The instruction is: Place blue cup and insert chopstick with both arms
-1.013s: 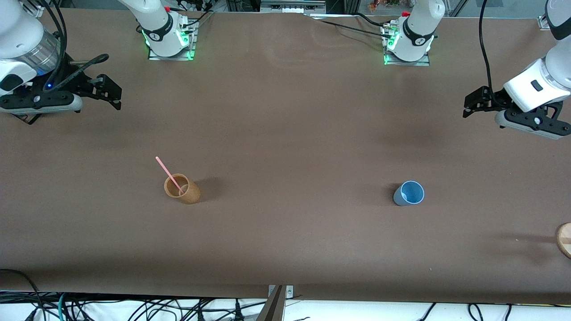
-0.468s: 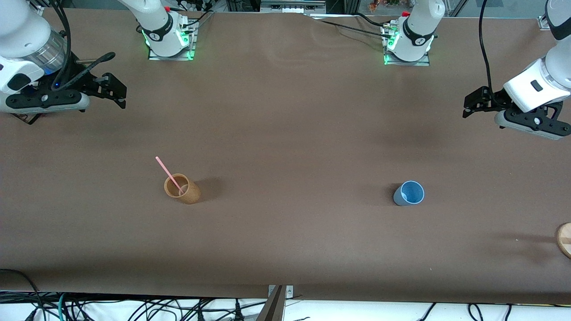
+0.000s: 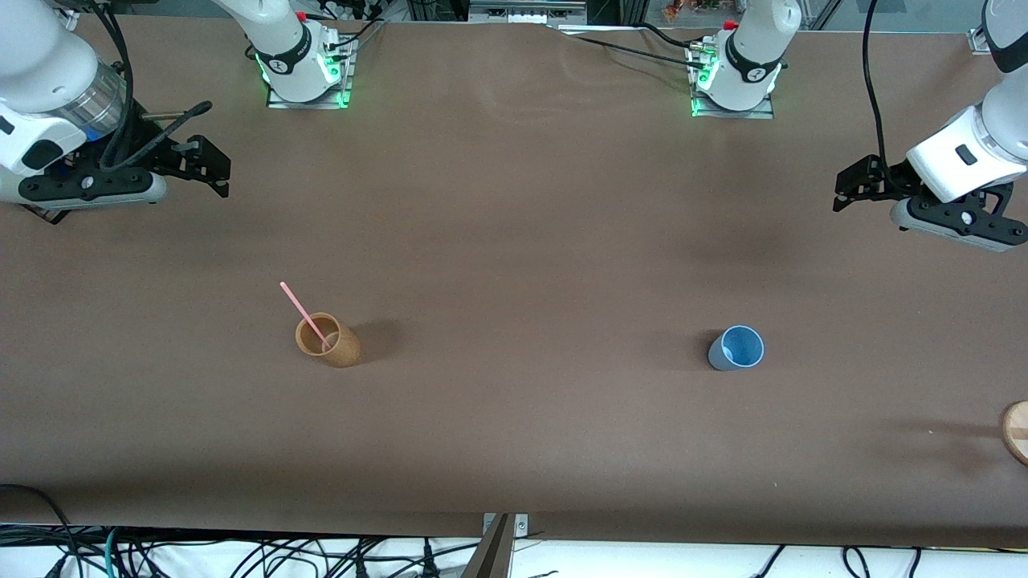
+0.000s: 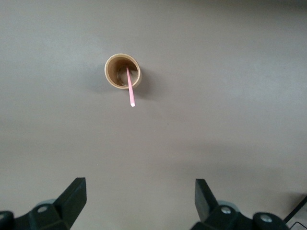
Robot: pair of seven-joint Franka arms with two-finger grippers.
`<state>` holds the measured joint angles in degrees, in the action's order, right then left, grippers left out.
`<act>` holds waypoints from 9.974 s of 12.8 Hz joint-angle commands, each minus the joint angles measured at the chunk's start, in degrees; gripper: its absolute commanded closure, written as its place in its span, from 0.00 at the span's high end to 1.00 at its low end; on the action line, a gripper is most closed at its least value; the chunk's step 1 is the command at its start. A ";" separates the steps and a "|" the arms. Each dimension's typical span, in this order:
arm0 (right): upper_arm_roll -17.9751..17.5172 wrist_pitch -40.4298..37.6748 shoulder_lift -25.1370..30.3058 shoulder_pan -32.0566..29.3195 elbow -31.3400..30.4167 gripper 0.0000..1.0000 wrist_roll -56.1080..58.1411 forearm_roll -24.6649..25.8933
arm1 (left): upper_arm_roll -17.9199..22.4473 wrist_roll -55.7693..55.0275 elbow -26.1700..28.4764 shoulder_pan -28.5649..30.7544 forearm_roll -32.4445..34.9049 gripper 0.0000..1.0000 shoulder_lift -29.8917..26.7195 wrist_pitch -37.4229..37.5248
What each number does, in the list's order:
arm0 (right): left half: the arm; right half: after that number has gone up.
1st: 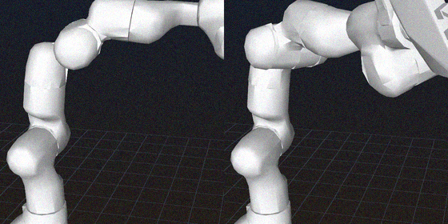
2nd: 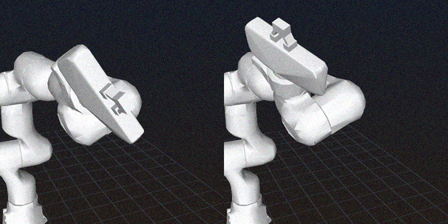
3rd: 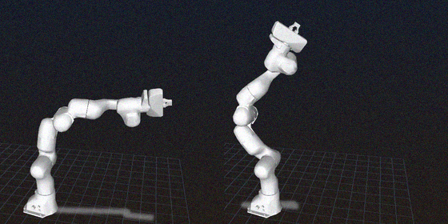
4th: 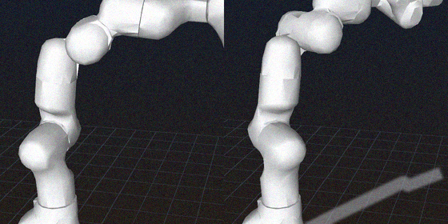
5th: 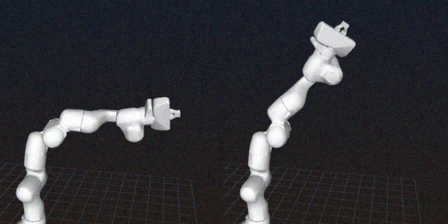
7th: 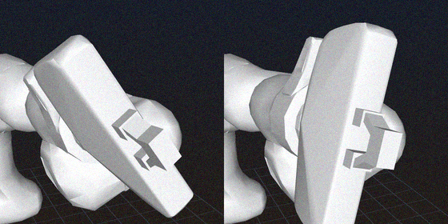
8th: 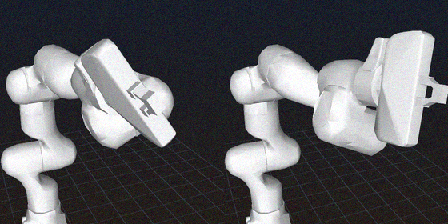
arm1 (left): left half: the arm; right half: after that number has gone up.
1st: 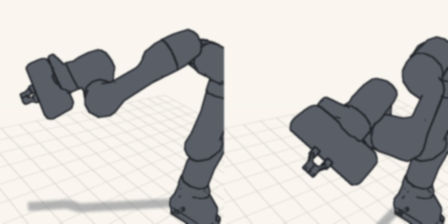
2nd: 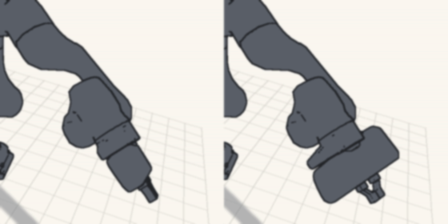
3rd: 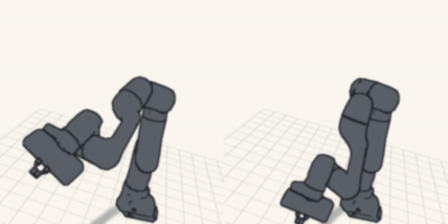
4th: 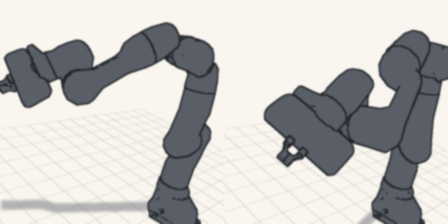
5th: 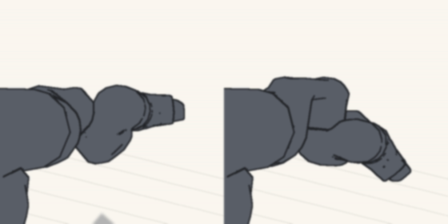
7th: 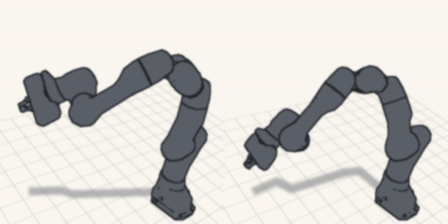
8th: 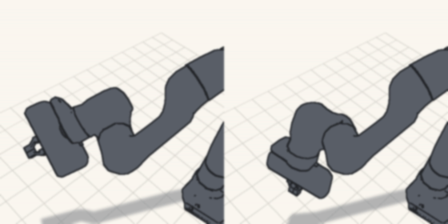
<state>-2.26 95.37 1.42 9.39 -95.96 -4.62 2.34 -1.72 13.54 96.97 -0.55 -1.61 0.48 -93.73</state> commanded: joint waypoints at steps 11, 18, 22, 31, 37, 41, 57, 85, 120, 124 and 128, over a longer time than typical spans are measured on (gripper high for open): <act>-0.03 6.03 -9.84 0.19 1.13 1.00 0.31 1.71 | 0.31 -0.01 -1.96 2.39 0.20 1.00 6.72 -3.18; -2.39 19.49 -23.82 0.19 1.13 1.00 2.95 1.62 | 0.14 0.17 1.27 3.27 4.60 1.00 16.83 -20.24; -2.58 23.53 -28.48 0.19 1.13 0.94 5.58 1.71 | -0.65 -1.15 4.02 1.09 3.72 1.00 20.25 -29.47; -2.58 22.32 -29.20 0.10 1.04 0.60 6.46 1.36 | -2.58 -1.42 8.32 -0.24 2.31 0.22 30.90 -49.18; -2.49 21.17 -29.20 0.10 0.69 0.26 6.11 1.09 | -4.52 -1.06 8.06 -0.24 2.49 0.00 31.52 -48.39; -2.58 21.17 -29.28 0.10 1.04 0.03 6.11 1.09 | -10.22 -6.04 3.85 -0.24 2.31 0.00 29.32 -40.33; -8.45 -14.68 -27.97 0.19 26.87 0.00 1.39 0.92 | -17.53 -57.49 -3.81 -21.77 11.46 1.00 34.26 -31.09; -20.24 6.14 -43.69 22.25 30.93 0.17 -53.30 -4.46 | -6.54 -16.89 -0.99 1.78 1.96 1.00 -2.50 -0.40; -5.83 -6.51 -2.04 -8.33 3.94 1.00 5.32 -3.83 | -6.72 -16.36 -0.99 1.52 1.78 1.00 -2.15 -0.23; -6.01 -6.51 -2.30 -8.42 3.59 1.00 5.41 -3.83 | -6.72 -16.36 -0.99 1.52 1.78 1.00 -2.15 -0.23; -6.09 -6.60 -2.13 -8.33 3.15 1.00 5.50 -3.48 | -6.72 -16.36 -0.99 1.52 1.78 1.00 -2.15 -0.23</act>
<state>-8.13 88.02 -2.59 1.29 -90.69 -0.05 -1.33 -8.46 -4.08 97.50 0.88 1.63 -2.16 -95.35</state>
